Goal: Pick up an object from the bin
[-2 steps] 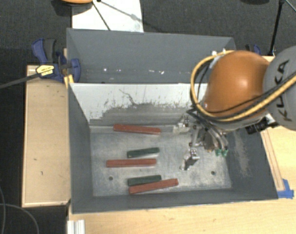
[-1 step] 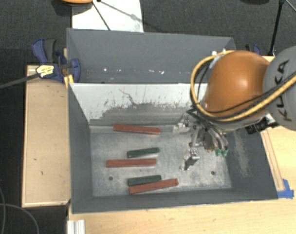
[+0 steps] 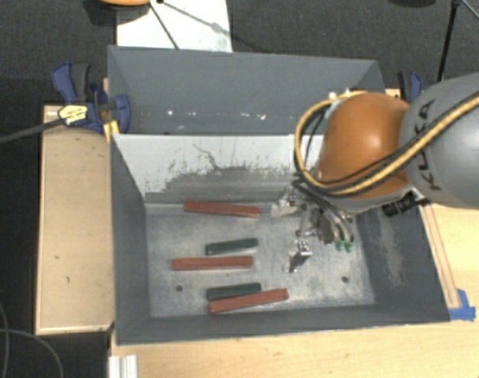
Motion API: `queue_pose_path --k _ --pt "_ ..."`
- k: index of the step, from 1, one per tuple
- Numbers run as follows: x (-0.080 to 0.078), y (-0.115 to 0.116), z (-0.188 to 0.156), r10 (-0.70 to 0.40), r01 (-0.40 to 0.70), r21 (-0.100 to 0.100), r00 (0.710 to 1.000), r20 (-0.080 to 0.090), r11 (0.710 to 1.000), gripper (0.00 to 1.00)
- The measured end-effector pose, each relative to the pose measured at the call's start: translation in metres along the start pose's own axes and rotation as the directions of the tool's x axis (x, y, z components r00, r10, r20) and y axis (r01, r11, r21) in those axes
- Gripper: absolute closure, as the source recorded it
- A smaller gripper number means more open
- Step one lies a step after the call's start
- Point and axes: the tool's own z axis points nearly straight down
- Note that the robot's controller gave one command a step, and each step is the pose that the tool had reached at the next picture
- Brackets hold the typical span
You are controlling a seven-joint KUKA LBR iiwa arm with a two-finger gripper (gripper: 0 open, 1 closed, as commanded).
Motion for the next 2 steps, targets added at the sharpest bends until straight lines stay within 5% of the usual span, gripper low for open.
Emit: queue_pose_path --k 1,2 --pt "-0.018 0.032 0.061 -0.029 0.029 0.001 1.0 -0.003 1.0 0.0" --pt "-0.049 0.035 0.104 -0.035 0.035 0.0 0.999 -0.007 0.999 1.0"
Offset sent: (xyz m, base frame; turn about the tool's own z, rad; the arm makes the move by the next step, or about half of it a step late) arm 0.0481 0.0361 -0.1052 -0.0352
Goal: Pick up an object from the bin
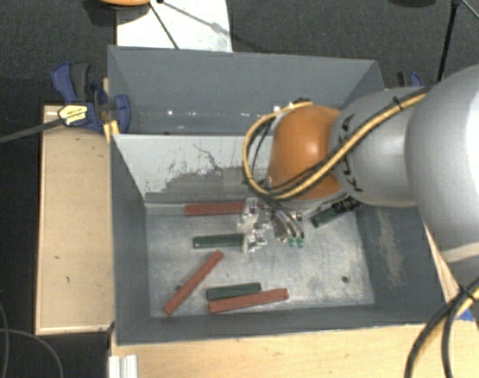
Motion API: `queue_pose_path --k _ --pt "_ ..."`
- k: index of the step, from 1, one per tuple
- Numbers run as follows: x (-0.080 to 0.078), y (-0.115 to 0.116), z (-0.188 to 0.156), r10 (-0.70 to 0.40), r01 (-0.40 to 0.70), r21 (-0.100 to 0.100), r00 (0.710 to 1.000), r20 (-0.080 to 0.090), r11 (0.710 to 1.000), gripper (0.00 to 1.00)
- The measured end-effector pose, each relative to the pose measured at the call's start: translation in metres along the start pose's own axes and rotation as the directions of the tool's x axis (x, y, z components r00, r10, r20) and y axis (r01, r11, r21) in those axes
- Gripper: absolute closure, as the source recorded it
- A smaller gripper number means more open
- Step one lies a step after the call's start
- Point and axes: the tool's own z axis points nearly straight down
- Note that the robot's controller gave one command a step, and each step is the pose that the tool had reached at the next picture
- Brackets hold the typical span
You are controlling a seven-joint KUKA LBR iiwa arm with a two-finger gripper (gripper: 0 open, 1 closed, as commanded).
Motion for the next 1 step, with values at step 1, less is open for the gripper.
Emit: queue_pose_path --k 1 --pt "0.0 0.0 0.0 0.001 -0.001 0.0 1.0 0.0 1.0 1.0"
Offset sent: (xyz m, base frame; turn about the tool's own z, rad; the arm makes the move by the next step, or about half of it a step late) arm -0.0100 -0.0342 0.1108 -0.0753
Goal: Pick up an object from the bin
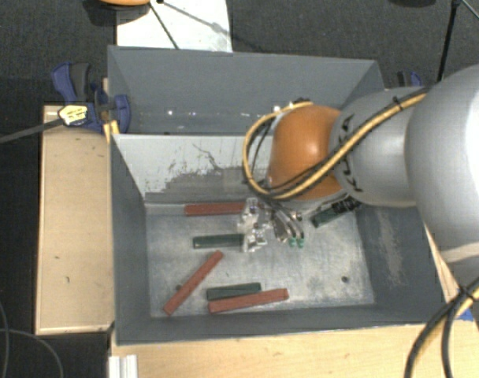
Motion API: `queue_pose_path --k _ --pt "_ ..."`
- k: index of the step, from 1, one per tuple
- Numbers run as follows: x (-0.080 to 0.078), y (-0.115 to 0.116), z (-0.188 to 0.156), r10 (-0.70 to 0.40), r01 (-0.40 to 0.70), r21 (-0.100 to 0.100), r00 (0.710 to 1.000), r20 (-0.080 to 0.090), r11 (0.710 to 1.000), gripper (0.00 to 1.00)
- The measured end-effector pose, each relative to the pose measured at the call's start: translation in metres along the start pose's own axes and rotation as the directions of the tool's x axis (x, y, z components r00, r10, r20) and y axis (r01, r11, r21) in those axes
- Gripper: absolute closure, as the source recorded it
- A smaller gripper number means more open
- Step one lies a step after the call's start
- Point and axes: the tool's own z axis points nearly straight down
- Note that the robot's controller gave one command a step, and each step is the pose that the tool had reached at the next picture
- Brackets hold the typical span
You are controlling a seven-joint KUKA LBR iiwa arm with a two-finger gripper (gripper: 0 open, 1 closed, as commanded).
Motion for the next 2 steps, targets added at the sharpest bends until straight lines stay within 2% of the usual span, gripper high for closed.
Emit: queue_pose_path --k 1,2 --pt "0.0106 -0.0336 -0.1113 -0.075 0.075 0.0 0.997 -0.001 0.997 1.0" --pt "0.0106 -0.0335 -0.1113 -0.075 0.075 0.0 0.997 -0.001 0.997 1.0"
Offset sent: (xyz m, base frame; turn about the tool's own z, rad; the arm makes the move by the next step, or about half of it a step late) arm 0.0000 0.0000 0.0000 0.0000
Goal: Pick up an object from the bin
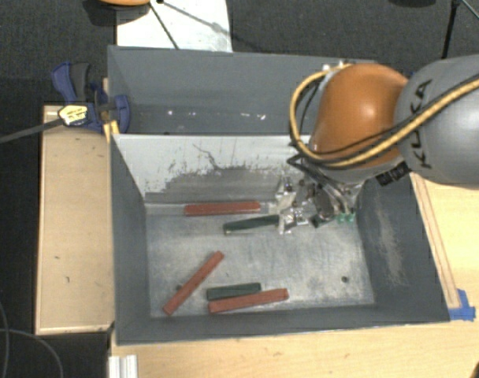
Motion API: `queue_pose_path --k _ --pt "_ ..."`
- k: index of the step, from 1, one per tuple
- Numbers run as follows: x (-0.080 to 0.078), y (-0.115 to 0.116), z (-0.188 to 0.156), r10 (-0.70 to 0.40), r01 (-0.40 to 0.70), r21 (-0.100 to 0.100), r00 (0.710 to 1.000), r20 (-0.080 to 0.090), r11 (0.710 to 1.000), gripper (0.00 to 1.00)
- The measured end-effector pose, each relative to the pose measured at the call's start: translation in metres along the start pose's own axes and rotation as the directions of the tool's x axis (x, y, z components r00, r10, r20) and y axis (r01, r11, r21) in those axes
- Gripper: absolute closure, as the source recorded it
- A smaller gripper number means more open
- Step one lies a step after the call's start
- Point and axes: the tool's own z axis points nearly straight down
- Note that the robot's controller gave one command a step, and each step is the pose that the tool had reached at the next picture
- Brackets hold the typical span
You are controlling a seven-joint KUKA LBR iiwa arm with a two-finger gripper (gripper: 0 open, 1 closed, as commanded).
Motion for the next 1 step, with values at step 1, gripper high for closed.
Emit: queue_pose_path --k 1 --pt "0.0046 -0.003 -0.0311 -0.108 0.108 0.0 0.994 -0.003 0.994 1.0"
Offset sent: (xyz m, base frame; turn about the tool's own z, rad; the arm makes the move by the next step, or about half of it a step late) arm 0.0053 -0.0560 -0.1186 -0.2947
